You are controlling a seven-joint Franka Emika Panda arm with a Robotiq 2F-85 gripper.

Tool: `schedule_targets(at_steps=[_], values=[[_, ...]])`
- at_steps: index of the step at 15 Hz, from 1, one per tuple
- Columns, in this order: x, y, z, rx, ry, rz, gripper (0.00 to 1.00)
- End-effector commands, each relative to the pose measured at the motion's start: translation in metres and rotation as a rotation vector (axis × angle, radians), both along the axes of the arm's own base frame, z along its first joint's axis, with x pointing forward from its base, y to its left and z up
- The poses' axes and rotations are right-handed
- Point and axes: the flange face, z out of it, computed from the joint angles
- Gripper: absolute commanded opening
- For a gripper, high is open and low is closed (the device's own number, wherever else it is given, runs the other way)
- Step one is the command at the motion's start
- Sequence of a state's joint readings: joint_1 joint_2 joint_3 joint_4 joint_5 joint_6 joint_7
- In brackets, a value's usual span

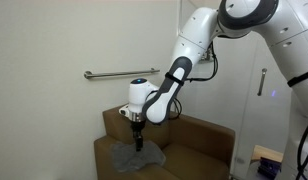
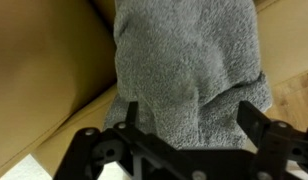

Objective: Put the grey towel on the armrest

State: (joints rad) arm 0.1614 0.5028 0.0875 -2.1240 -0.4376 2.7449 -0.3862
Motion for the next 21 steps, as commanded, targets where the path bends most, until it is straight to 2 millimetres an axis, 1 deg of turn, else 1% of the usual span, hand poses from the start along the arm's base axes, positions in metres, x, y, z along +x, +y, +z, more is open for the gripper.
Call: schedule_targets(at_steps=[1, 4, 9, 11, 15, 21], values=[[-0.029, -0.015, 0.024, -0.059, 0.078, -0.111, 1.0], [-0.05, -0.036, 0.037, -0.039, 0.108, -0.221, 1.0], [-0.095, -0.089, 0.052, 0.074, 0.11, -0.433, 1.0], [-0.112, -0.108, 0.057, 0.103, 0.097, -0.507, 1.0], [-0.138, -0.141, 0.067, 0.142, 0.067, -0.613, 1.0], [-0.168, -0.194, 0.088, 0.153, 0.016, -0.691, 1.0]])
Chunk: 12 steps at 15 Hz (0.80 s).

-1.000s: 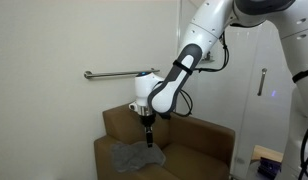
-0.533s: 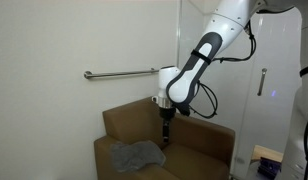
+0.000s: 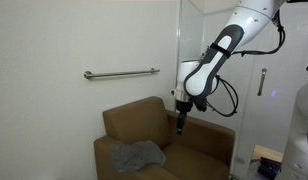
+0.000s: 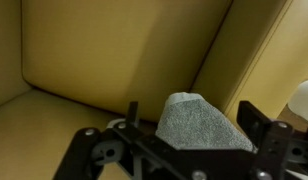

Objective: Put the grey towel on the armrest

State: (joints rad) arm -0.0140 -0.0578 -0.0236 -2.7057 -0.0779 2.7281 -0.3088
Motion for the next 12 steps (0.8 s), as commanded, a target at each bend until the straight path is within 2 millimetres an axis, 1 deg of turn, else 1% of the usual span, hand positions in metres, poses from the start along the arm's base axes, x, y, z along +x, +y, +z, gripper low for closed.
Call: schedule_targets(at_steps=[1, 5, 8, 9, 10, 12], values=[[-0.026, -0.03, 0.017, 0.004, -0.041, -0.034, 1.0], [-0.033, -0.059, 0.025, 0.002, -0.034, -0.058, 1.0], [-0.039, -0.082, 0.02, -0.009, -0.015, -0.058, 1.0], [-0.027, -0.069, 0.022, 0.002, -0.026, -0.088, 1.0], [-0.029, -0.075, 0.021, -0.002, -0.024, -0.09, 1.0], [-0.031, -0.08, 0.021, -0.003, -0.021, -0.092, 1.0]])
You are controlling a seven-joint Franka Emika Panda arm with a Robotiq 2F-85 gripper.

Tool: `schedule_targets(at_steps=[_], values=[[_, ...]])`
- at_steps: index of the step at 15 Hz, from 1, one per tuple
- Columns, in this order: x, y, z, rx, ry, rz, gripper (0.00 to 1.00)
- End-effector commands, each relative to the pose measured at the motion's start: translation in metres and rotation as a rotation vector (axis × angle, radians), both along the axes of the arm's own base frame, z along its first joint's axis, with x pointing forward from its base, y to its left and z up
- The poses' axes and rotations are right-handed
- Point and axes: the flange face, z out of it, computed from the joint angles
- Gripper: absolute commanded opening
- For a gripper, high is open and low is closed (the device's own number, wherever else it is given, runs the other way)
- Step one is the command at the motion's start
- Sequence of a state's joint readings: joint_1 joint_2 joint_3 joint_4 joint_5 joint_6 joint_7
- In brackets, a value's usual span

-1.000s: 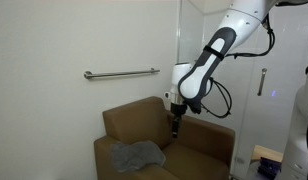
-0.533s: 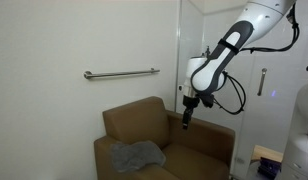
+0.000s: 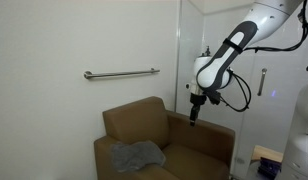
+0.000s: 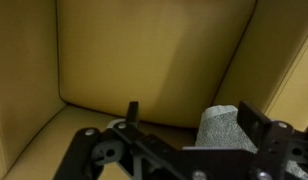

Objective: Put the grey towel on the armrest

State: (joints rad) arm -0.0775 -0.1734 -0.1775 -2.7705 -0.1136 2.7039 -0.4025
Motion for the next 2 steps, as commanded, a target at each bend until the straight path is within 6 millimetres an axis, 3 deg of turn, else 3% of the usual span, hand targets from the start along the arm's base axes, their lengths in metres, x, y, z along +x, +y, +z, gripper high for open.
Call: schedule_targets(at_steps=[1, 2], values=[[-0.0002, 0.0005, 0.0003, 0.0, 0.001, 0.0, 1.0], [-0.0002, 0.0007, 0.0002, 0.0, 0.002, 0.001, 1.0]])
